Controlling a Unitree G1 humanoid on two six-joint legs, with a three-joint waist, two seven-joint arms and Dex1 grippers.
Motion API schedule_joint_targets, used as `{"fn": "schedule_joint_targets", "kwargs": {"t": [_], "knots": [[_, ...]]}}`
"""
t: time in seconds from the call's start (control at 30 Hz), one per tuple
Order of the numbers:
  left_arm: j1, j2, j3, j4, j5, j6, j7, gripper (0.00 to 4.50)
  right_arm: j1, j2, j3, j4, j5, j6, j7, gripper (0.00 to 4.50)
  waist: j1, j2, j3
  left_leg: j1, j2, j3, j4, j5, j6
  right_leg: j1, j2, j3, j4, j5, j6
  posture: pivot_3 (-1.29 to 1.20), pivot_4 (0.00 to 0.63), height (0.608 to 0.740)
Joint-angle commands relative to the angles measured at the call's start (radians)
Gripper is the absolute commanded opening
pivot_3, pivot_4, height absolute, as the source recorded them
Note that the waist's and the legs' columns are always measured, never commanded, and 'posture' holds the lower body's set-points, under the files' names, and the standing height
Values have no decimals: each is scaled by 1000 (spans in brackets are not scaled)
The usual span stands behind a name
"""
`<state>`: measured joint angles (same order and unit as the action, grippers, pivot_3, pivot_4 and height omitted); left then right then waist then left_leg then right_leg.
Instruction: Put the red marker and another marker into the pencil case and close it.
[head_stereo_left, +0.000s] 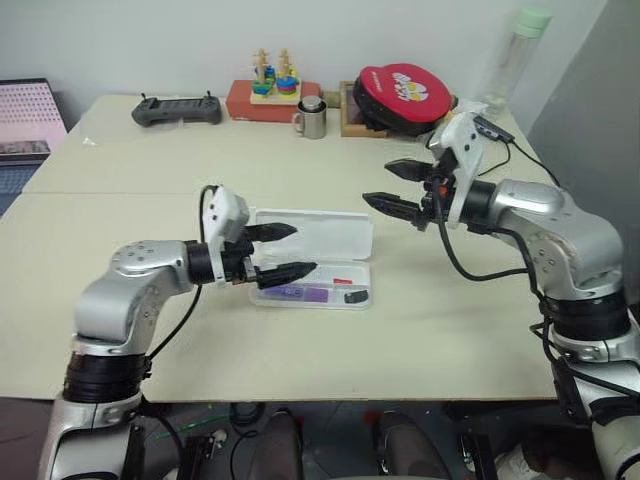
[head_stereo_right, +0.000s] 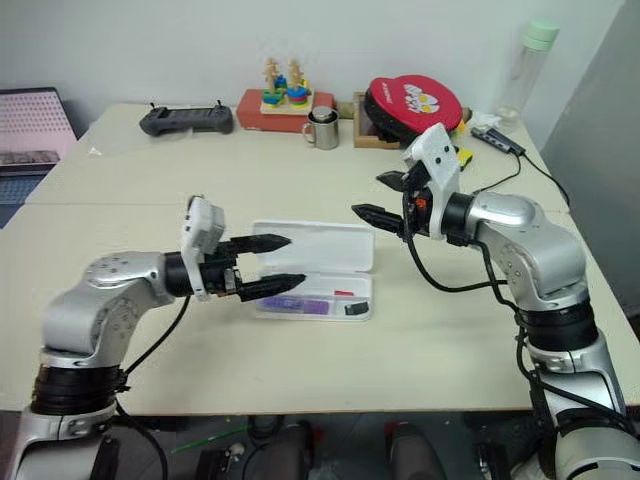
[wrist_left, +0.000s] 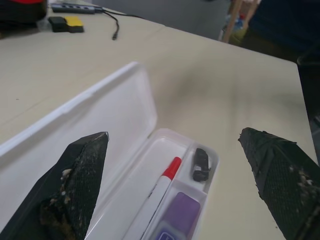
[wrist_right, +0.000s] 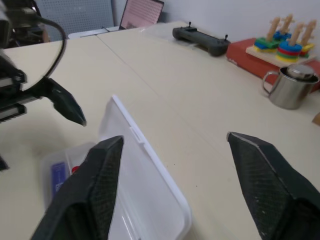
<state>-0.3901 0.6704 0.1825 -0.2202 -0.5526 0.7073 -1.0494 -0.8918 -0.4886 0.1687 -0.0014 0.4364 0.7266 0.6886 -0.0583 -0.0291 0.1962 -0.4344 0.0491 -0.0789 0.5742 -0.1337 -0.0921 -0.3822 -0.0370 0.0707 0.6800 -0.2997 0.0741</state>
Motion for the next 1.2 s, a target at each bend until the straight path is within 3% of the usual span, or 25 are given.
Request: {"fn": "schedule_joint_targets", "kwargs": {"t": [0.03, 0.13, 0.23, 0.37, 0.5, 0.8, 1.2], "knots": [[57, 45, 144, -43, -72, 18, 40, 4500, -143, 82, 45, 207, -117, -84, -32, 2321, -5, 0, 0, 0, 0, 0, -1, 0, 0, -1, 0, 0, 1, 1, -1, 0, 150, 740], [59, 55, 187, -12, -80, 15, 84, 4500, -180, 99, 144, 272, -235, -166, 3, 1601, -1, 0, 0, 0, 1, 0, -2, 0, 0, -2, 1, -1, 1, 0, -3, 0, 150, 740], [65, 72, 229, -20, -113, 14, 88, 4500, -206, 161, 133, 311, -244, -167, -5, 771, 4, 0, 0, -1, 0, 0, -2, 0, 0, -2, 1, -1, 0, 0, -3, 0, 150, 740], [70, 87, 302, -21, -193, 48, 90, 4500, -250, 268, 169, 482, -314, -226, -31, 25, -1, 0, 0, -2, 0, 0, -2, -1, -1, -3, 0, -1, 1, 0, -3, 0, 150, 740], [88, 106, 285, -23, -187, 40, 100, 4500, -272, 301, 176, 587, -367, -273, -12, 25, 1, 0, 0, -2, 1, 0, -2, -1, -1, -3, 1, -1, 2, 0, -3, 0, 150, 740], [97, 121, 263, -37, -220, 41, 95, 4500, -238, 288, 210, 562, -416, -280, 128, 25, 0, 0, 0, -2, 1, 0, -3, -1, -1, -3, 1, -1, 1, 0, -3, 0, 150, 740], [120, 139, 231, -46, -210, 39, 80, 4500, -22, 183, 333, 118, -394, -136, 374, 25, 1, -1, 0, -1, 1, 0, -2, -1, -1, -2, 1, -1, 1, 0, -2, 0, 150, 740]]}}
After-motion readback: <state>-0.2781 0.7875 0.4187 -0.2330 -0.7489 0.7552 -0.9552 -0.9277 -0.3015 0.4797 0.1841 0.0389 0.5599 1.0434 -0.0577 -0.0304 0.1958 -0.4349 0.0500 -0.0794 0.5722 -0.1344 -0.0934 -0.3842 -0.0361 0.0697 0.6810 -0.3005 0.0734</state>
